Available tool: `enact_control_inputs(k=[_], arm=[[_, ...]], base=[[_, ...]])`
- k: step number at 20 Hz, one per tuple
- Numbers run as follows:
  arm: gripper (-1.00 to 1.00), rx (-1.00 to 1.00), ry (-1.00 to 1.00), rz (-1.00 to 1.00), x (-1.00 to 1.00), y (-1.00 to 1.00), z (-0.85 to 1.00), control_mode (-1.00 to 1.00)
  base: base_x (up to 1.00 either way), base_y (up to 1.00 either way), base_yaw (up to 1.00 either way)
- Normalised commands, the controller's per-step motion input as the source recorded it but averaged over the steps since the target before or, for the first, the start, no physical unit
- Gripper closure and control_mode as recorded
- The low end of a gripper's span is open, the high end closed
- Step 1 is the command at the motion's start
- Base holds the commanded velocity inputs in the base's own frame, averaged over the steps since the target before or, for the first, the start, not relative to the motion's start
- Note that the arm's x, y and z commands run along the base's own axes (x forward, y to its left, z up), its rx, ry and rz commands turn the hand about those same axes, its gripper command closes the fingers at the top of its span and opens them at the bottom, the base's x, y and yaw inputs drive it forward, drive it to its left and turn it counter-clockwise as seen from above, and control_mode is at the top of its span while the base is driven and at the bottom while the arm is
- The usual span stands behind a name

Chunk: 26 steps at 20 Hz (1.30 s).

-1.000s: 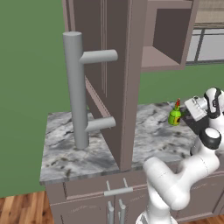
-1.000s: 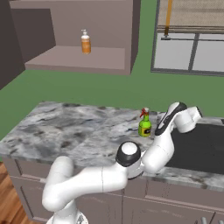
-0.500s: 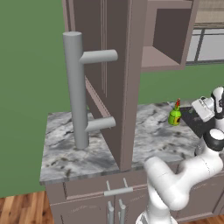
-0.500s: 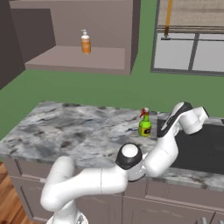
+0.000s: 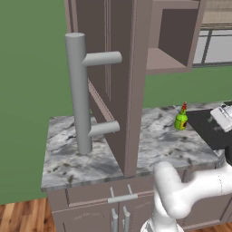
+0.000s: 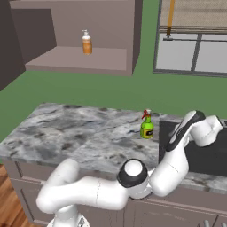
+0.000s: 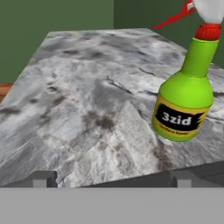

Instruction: Locate and retrieve the soap dispenser and spray from the cabinet. Place them next to the sink.

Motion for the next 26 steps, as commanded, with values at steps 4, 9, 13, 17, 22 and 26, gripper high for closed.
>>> enact_control_inputs(k=[4,9,13,17,22,26], arm=[[-1.00,-0.02,-0.03,-0.13,-0.99,0.29,0.00,-1.00],[-1.00,-0.06,-0.04,-0.07,-0.91,0.39,0.04,-1.00],[-1.00,-0.19,-0.19,0.02,-0.65,0.52,0.11,-1.00],[-1.00,-0.27,-0.15,-0.08,-0.44,0.44,0.15,-1.00],[-1.00,-0.30,-0.13,-0.11,-0.33,0.33,0.11,-1.00],[-1.00,-0.30,-0.02,-0.09,-0.16,0.46,0.24,-1.00]], base=[[0.00,0.00,0.00],[0.00,0.00,0.00],[0.00,0.00,0.00],[0.00,0.00,0.00],[0.00,0.00,0.00],[0.00,0.00,0.00]])
